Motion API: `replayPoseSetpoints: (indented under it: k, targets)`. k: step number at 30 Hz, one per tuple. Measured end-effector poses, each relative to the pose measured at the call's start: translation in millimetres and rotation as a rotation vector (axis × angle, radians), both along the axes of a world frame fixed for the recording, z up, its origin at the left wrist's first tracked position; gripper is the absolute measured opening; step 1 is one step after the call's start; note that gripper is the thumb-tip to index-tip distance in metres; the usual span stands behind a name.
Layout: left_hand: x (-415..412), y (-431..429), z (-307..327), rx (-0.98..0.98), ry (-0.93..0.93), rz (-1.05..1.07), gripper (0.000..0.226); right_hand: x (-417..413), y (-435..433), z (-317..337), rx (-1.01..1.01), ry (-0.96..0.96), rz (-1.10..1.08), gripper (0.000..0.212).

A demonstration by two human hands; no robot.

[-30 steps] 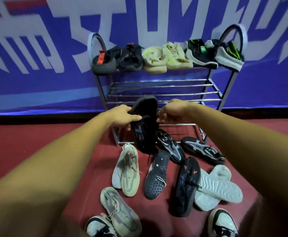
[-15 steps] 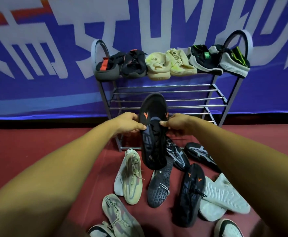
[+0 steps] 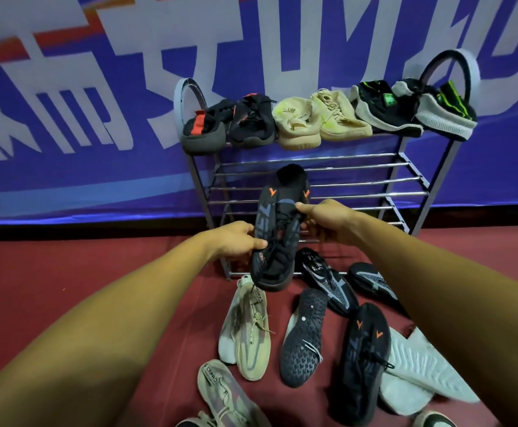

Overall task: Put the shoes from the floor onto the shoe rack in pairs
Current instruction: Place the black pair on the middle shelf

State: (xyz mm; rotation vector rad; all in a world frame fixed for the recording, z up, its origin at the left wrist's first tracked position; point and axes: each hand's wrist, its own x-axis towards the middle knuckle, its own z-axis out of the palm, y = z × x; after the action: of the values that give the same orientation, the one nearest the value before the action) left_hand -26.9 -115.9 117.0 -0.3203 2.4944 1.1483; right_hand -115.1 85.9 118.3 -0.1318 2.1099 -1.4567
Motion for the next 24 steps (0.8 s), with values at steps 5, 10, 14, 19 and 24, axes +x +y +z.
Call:
replayPoseSetpoints:
  k: [5,10,14,19,24]
  targets:
    - [-9.7,-12.8,1.1,0.043,0.095,0.182,0.026,3.7,-17.1,6.2,0.105,0.138,0.289,0.023]
    - [-22.0,-26.8,-2.9,0.049,0.169,0.331,0.015,3.9,-37.1,1.1,0.005,0.078,0.367,0.045]
    - [-38.8,-44.6,-8.0,0.071,0.31,0.494,0.009,1.6,-47.2,11.7,-0.143,0.014,0.399,0.044]
    - [-52.0,-66.2,-17.1,0.055,0.364,0.584,0.018,-2.5,-72.0,-0.4,0.013,0.156,0.435,0.101]
    - [-51.8,-72.0,-15.6,0.182,0.376,0.605,0.015,-22.6,-101.5,-23.3,-0.052,0.204,0.381,0.124]
